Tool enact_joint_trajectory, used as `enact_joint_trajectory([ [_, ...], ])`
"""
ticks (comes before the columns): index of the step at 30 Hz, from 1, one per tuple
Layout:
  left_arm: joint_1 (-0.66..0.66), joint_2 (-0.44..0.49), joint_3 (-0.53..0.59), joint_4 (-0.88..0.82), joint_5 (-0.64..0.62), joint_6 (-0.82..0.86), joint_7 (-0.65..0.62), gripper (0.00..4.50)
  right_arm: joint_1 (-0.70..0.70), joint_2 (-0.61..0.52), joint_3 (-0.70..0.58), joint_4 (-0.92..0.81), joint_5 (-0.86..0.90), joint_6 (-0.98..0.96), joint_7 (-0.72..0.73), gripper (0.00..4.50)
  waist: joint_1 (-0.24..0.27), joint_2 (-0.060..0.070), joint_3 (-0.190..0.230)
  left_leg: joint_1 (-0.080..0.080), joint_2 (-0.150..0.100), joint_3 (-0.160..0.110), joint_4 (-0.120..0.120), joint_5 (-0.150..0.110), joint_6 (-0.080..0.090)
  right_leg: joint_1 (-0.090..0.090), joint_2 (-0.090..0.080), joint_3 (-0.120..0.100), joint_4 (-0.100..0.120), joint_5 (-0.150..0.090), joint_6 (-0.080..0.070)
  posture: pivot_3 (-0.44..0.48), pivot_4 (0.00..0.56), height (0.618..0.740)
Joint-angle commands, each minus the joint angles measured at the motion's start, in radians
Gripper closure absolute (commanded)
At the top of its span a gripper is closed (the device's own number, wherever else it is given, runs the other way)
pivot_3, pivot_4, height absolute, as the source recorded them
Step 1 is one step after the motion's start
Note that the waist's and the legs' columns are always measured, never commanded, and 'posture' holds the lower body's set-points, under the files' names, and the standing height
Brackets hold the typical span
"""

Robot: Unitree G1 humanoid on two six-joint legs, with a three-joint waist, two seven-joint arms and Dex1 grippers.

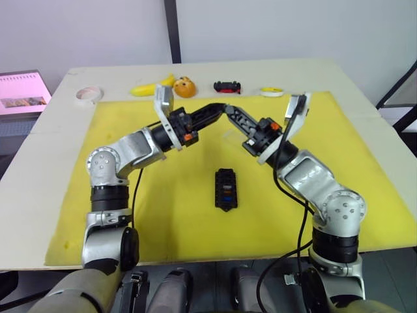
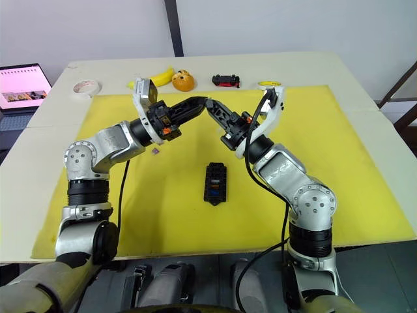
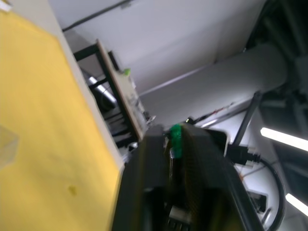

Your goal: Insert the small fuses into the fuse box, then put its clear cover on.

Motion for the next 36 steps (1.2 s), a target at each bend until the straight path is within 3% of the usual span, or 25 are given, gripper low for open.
enact_joint_trajectory([
  [1,-0.004,0.192,-0.019,-0.051,0.132,0.074,-0.241,2.00,-0.024,-0.090,-0.020,-0.059,0.060,0.042,0.036,4.50,-0.006,0.000,0.000,0.000,0.000,0.000,0.000,0.000,0.000,-0.001,0.001,0.000,0.000,0.000,0.000,0.000,0.150,0.740],
  [5,0.004,0.366,-0.090,-0.098,0.282,0.085,-0.532,0.01,-0.025,-0.229,-0.033,-0.058,0.139,0.110,0.093,4.50,-0.007,0.001,0.000,0.000,0.000,0.000,-0.002,0.000,0.000,-0.001,0.001,0.000,0.000,0.000,0.000,0.000,0.150,0.740],
  [10,-0.001,0.381,-0.119,-0.111,0.392,0.042,-0.657,0.01,-0.042,-0.326,-0.024,-0.026,0.174,0.153,0.164,4.50,0.004,0.000,0.000,0.000,0.001,0.000,-0.001,-0.003,0.006,0.001,0.001,0.000,-0.002,0.000,0.000,0.000,0.150,0.740],
  [13,0.023,0.417,-0.181,-0.173,0.507,-0.037,-0.811,0.01,-0.076,-0.381,-0.009,-0.006,0.143,0.190,0.229,4.50,0.003,0.000,0.000,0.000,0.001,0.000,-0.001,-0.003,0.006,0.001,0.001,0.000,-0.002,0.000,0.000,0.000,0.150,0.740],
  [20,0.124,0.532,-0.397,-0.322,0.878,-0.420,-1.171,0.01,-0.151,-0.539,0.064,-0.005,-0.043,0.289,0.483,4.50,0.004,0.001,0.001,-0.001,0.002,0.001,-0.004,-0.003,0.006,0.000,0.001,0.000,-0.005,0.000,-0.001,0.000,0.150,0.740],
  [28,0.203,0.473,-0.494,-0.324,1.186,-0.818,-1.239,0.01,-0.228,-0.719,0.226,-0.035,-0.410,0.243,0.885,4.50,0.009,0.001,0.001,-0.006,0.001,0.000,0.001,-0.004,0.008,-0.001,-0.001,-0.003,-0.007,0.001,-0.001,0.000,0.150,0.740],
  [36,0.243,0.390,-0.514,-0.341,1.276,-0.883,-1.210,0.01,-0.214,-0.758,0.366,-0.041,-0.721,0.090,1.132,4.50,0.008,0.001,0.001,-0.012,0.001,0.000,0.009,-0.005,0.009,-0.004,-0.001,-0.005,-0.005,0.001,0.000,0.000,0.150,0.740],
])
